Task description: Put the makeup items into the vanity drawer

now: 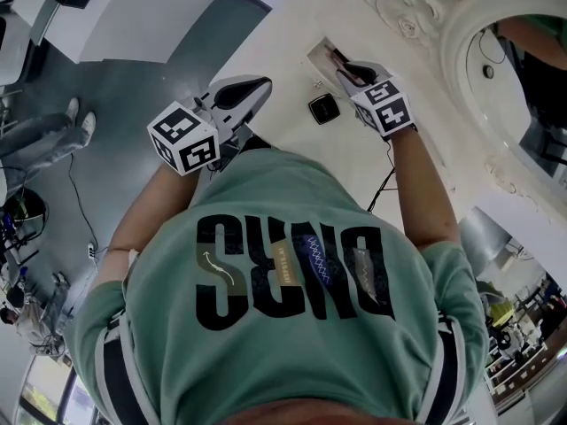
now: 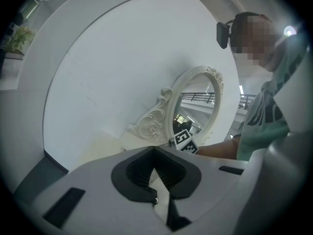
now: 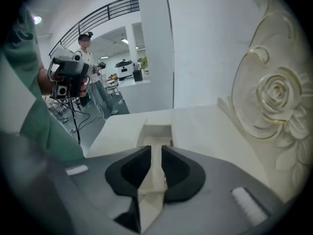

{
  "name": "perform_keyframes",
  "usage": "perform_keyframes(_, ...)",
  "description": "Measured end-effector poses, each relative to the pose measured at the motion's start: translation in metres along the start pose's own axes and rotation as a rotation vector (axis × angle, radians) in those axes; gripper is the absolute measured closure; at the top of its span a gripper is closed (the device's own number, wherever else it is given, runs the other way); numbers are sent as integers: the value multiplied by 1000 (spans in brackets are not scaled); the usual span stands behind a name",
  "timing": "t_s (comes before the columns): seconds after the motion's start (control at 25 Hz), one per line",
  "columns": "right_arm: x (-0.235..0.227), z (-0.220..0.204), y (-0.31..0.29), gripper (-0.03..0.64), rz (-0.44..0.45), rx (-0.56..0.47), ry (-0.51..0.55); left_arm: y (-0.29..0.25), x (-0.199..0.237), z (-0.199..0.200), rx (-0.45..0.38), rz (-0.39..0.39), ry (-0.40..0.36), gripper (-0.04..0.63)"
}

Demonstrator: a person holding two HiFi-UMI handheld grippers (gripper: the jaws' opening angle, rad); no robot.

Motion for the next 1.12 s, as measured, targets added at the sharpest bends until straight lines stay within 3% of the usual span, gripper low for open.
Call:
perform_keyframes(0.28, -8, 8, 79, 541, -19, -257, -139, -28, -29, 11, 23, -57, -53, 592)
perform_keyframes(0.52, -14, -11, 177, 546, -49, -464, -247, -61, -71, 28, 26, -124, -123, 592)
perform_keyframes(0.84, -16, -70, 314, 557, -247, -639, -316, -116, -156, 55, 11, -273, -252, 592)
perform_keyframes(1.12, -19, -137, 382, 591, -384, -715, -407, -150, -205, 57, 4, -346, -291, 592)
Point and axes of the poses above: the fingertips, and each gripper's own axes: y backward along the fingers, x to its left, z out of its top, the point moved 2 cm from there along y, backward along the fingers, and after that the axes turned 6 degrees about x, right-handed, at the moved point
